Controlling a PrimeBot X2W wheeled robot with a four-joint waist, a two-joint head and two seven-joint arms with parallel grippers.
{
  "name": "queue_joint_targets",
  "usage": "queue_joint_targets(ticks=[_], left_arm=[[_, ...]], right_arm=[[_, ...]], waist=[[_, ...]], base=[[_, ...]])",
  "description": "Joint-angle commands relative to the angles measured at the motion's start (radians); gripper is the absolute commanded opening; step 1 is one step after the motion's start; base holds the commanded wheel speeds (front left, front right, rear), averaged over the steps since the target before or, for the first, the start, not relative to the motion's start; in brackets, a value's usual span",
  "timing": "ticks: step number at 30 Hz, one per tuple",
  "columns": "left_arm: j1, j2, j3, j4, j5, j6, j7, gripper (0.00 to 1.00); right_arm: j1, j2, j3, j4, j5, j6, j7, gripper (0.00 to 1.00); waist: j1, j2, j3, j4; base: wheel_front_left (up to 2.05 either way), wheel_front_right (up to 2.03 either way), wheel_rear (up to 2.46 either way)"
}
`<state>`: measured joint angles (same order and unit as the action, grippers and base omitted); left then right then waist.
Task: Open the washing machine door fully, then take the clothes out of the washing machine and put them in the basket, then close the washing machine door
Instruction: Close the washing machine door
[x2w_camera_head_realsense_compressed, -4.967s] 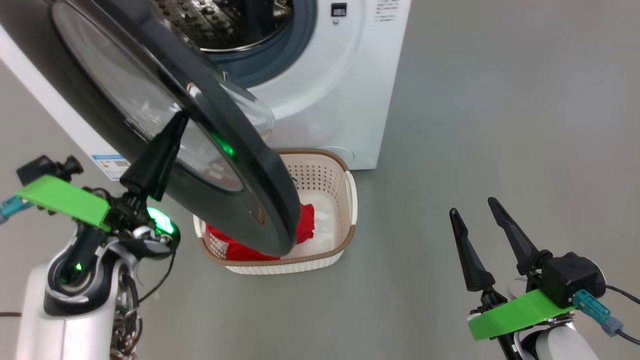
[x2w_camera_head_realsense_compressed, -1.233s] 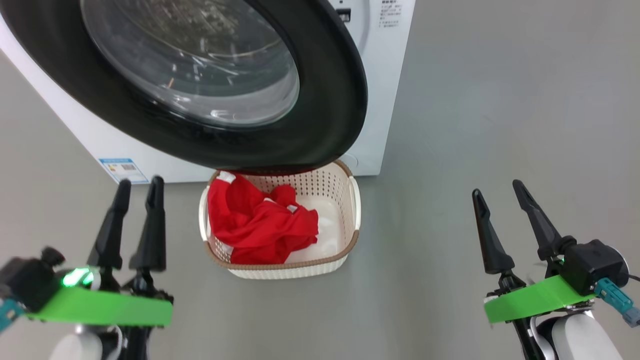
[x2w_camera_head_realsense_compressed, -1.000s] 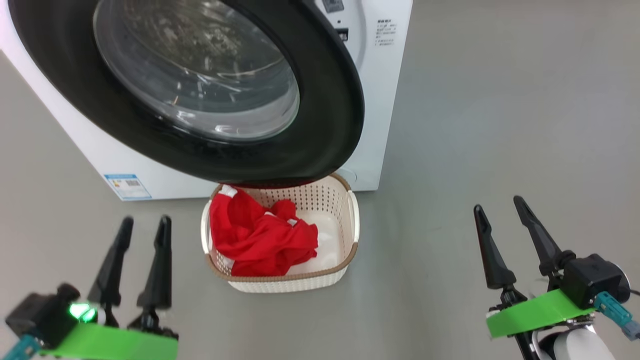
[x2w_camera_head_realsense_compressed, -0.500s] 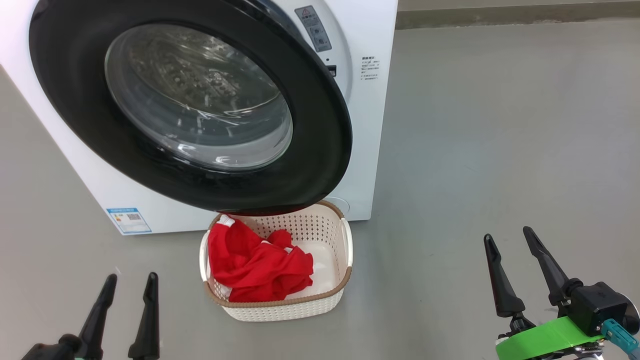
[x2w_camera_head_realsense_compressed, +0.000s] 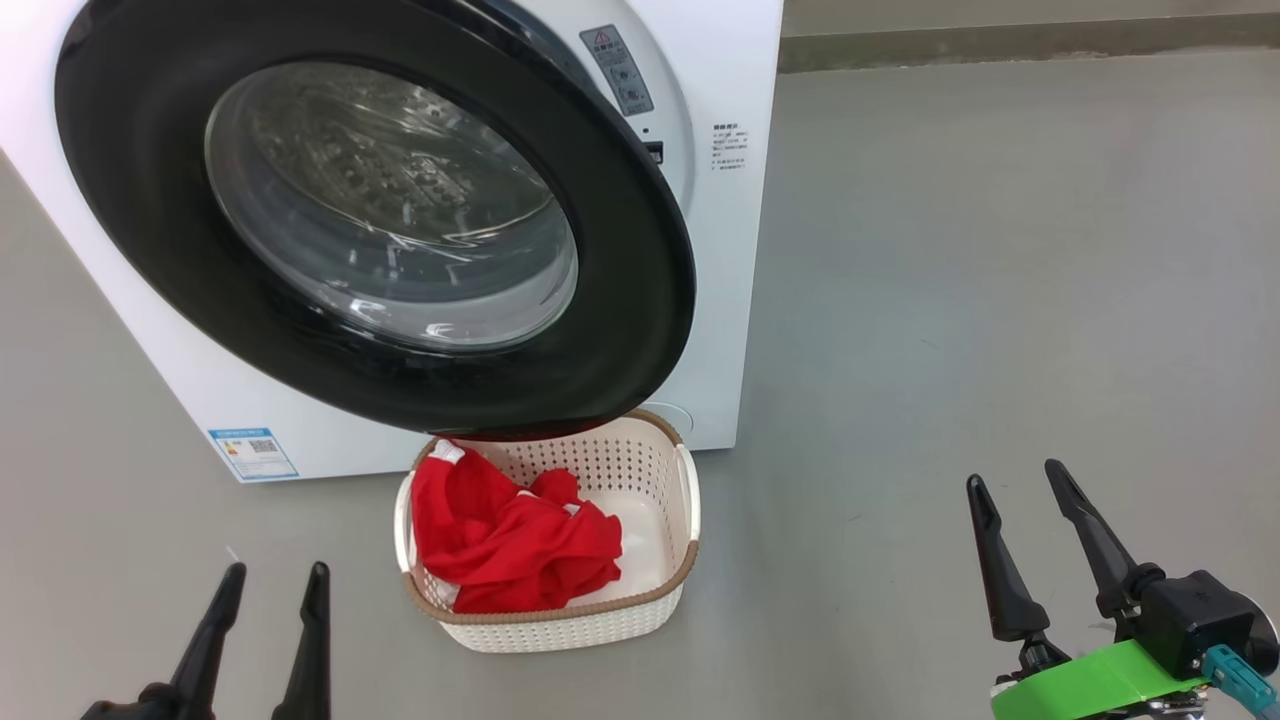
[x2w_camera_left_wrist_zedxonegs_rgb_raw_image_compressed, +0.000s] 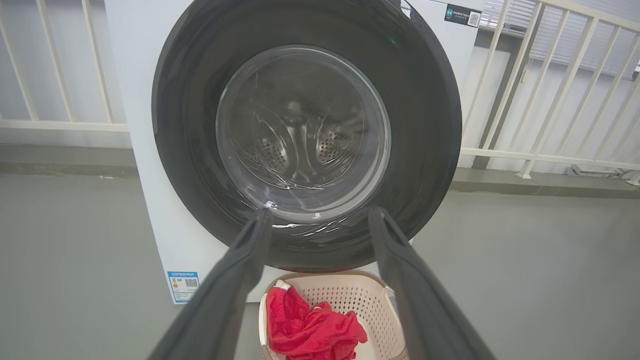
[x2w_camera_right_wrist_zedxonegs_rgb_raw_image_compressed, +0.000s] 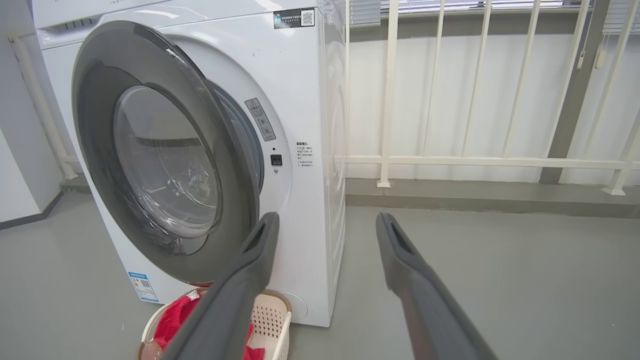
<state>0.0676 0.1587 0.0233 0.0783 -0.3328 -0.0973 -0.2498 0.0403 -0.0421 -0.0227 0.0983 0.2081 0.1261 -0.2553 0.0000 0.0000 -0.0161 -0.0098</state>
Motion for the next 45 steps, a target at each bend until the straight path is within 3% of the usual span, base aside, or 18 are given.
queue_joint_targets(ticks=[1, 5, 6, 7, 8, 9, 21, 45], left_arm=[[-0.019, 0.010, 0.039, -0.020, 0.007, -0.005, -0.012, 1.00], [-0.021, 0.000, 0.040, -0.023, 0.017, -0.014, -0.012, 1.00], [-0.022, -0.002, 0.039, -0.024, 0.019, -0.015, -0.012, 1.00], [-0.023, -0.004, 0.039, -0.026, 0.020, -0.017, -0.012, 1.00], [-0.024, -0.006, 0.039, -0.028, 0.022, -0.019, -0.012, 1.00], [-0.026, -0.010, 0.039, -0.031, 0.021, -0.020, -0.012, 1.00], [-0.072, -0.028, 0.004, -0.078, -0.050, -0.032, -0.012, 1.00], [-0.189, 0.005, -0.084, -0.094, -0.100, -0.033, -0.012, 1.00]], right_arm=[[-0.018, -0.008, 0.023, -0.027, -0.010, 0.005, -0.006, 1.00], [-0.016, -0.008, 0.019, -0.025, -0.016, 0.005, -0.006, 1.00], [-0.016, -0.008, 0.018, -0.024, -0.017, 0.005, -0.006, 0.87], [-0.017, -0.008, 0.018, -0.022, -0.017, 0.005, -0.006, 0.38], [-0.018, -0.008, 0.018, -0.018, -0.016, 0.005, -0.006, 0.07], [-0.020, -0.008, 0.018, -0.016, -0.019, 0.005, -0.006, 0.00], [-0.163, -0.008, 0.066, 0.045, -0.058, 0.005, -0.006, 0.00], [-0.674, -0.008, 0.260, 0.405, -0.019, 0.005, -0.006, 0.00]], waist=[[0.0000, 0.0000, 0.000, 0.000], [0.0000, 0.0000, 0.005, 0.006], [0.0000, 0.0000, 0.007, 0.008], [0.0000, 0.0000, 0.010, 0.011], [0.0000, 0.0000, 0.012, 0.013], [0.0000, 0.0000, 0.015, 0.016], [0.0000, 0.0000, 0.098, 0.079], [0.0000, 0.0000, 0.295, 0.249]], base=[[0.00, 0.00, 0.00], [0.00, 0.00, 0.00], [0.00, 0.00, 0.00], [0.00, 0.00, 0.00], [0.00, 0.00, 0.00], [0.00, 0.00, 0.00], [0.00, 0.00, 0.00], [0.00, 0.00, 0.00]])
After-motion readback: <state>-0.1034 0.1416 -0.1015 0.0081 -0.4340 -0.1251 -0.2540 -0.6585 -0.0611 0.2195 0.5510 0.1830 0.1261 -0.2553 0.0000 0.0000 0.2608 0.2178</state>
